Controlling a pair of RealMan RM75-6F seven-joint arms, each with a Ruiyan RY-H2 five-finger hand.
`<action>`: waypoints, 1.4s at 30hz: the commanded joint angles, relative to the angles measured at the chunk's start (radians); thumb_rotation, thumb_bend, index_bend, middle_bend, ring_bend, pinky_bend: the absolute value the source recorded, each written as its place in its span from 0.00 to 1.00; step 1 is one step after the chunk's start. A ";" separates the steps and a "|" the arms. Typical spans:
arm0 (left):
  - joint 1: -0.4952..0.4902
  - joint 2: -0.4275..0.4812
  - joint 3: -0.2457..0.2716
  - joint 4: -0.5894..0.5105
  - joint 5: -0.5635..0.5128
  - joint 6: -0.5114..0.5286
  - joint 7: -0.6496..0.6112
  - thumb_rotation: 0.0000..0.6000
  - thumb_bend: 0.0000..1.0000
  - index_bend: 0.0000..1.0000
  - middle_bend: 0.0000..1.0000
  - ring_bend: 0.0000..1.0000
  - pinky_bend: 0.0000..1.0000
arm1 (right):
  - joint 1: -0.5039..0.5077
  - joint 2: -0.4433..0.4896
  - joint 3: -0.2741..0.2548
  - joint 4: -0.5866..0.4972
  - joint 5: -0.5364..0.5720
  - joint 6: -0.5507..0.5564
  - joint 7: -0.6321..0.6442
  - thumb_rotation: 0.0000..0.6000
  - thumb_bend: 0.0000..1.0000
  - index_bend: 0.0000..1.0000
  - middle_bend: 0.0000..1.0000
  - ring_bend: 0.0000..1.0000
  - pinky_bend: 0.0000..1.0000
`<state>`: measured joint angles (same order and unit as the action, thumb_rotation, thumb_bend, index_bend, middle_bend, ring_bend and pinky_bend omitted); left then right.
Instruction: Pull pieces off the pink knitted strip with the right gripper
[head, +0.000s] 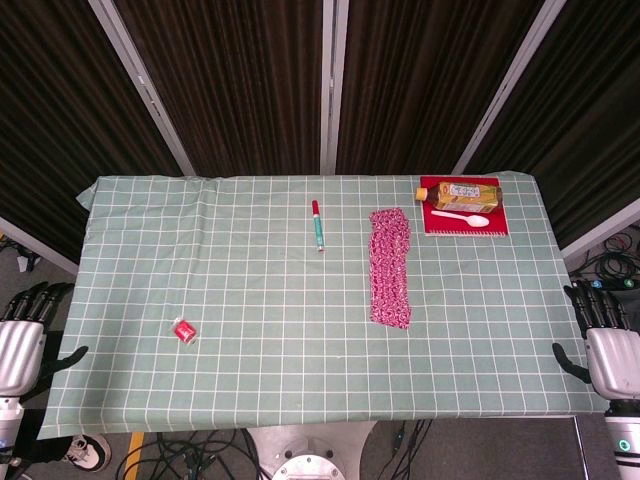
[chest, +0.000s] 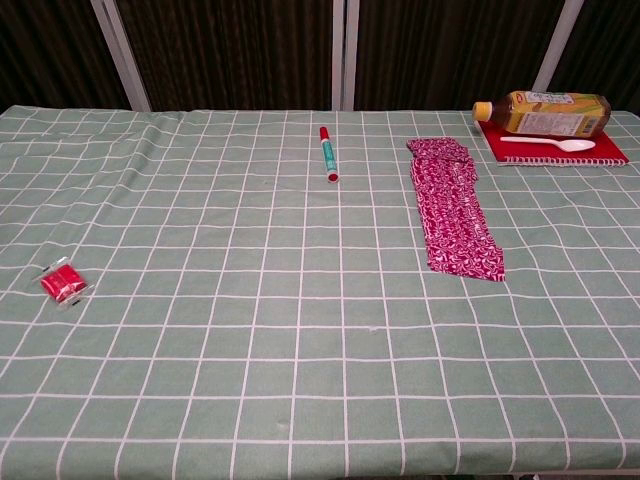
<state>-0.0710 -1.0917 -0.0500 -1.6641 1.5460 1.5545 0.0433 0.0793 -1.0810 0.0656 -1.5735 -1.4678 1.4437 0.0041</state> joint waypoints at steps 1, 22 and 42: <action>0.000 0.000 0.000 -0.001 0.000 0.000 0.000 1.00 0.10 0.15 0.16 0.10 0.17 | 0.000 0.000 0.000 0.001 0.000 0.000 0.000 1.00 0.24 0.00 0.00 0.00 0.00; 0.003 -0.002 0.009 -0.005 0.009 0.000 0.004 1.00 0.10 0.15 0.16 0.10 0.17 | 0.016 0.016 -0.008 -0.043 0.021 -0.053 -0.025 1.00 0.90 0.00 0.04 0.04 0.09; -0.002 -0.005 0.014 0.004 -0.008 -0.026 0.006 1.00 0.10 0.15 0.16 0.10 0.17 | 0.094 -0.092 -0.089 -0.085 -0.068 -0.209 -0.239 1.00 0.93 0.10 0.89 0.79 0.72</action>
<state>-0.0724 -1.0971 -0.0368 -1.6600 1.5377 1.5292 0.0491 0.1532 -1.1375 -0.0152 -1.6387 -1.5279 1.2642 -0.1611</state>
